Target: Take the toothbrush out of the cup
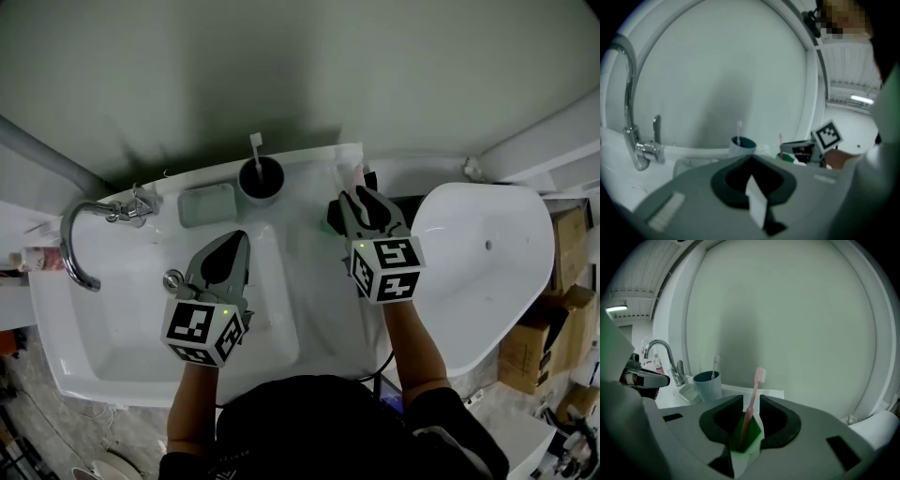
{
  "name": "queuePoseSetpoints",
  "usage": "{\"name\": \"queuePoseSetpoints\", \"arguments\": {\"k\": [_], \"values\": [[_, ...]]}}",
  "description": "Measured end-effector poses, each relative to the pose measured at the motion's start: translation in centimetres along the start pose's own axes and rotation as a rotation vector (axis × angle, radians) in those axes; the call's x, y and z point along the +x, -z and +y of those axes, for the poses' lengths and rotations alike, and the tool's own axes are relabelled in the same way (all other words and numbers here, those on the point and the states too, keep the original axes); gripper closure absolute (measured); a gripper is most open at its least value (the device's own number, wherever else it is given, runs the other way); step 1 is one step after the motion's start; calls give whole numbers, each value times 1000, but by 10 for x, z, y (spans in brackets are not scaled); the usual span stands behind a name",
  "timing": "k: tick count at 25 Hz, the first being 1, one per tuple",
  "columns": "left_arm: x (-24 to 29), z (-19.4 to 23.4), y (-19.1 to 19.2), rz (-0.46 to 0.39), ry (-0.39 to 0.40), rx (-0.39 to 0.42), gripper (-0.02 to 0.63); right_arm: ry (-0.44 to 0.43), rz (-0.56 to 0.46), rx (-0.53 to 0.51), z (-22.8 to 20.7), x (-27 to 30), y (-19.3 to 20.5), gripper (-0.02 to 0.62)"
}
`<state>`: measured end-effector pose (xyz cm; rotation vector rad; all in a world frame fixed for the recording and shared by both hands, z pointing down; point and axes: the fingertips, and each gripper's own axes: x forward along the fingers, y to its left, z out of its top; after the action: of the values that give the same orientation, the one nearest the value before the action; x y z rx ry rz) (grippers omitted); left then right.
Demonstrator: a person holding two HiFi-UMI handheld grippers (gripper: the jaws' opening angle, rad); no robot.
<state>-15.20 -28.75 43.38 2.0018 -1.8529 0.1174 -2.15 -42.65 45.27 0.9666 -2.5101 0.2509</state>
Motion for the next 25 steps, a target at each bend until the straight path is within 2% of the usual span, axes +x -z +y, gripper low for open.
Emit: {"name": "queuePoseSetpoints", "arguments": {"k": [6,9,13,25], "values": [[4,3,4,9,-4,-8,601,-5,44,-34,1,6,6,503],[5,4,7,17,-4,-9,601,1,55,-49,1,7,10,529],[4,8,8,13,-10,-17,601,6,45,-73,4,8,9,548],[-10,11,-5,-35,6,-35,601,17,2,-61,8,-9,-4,558]]}}
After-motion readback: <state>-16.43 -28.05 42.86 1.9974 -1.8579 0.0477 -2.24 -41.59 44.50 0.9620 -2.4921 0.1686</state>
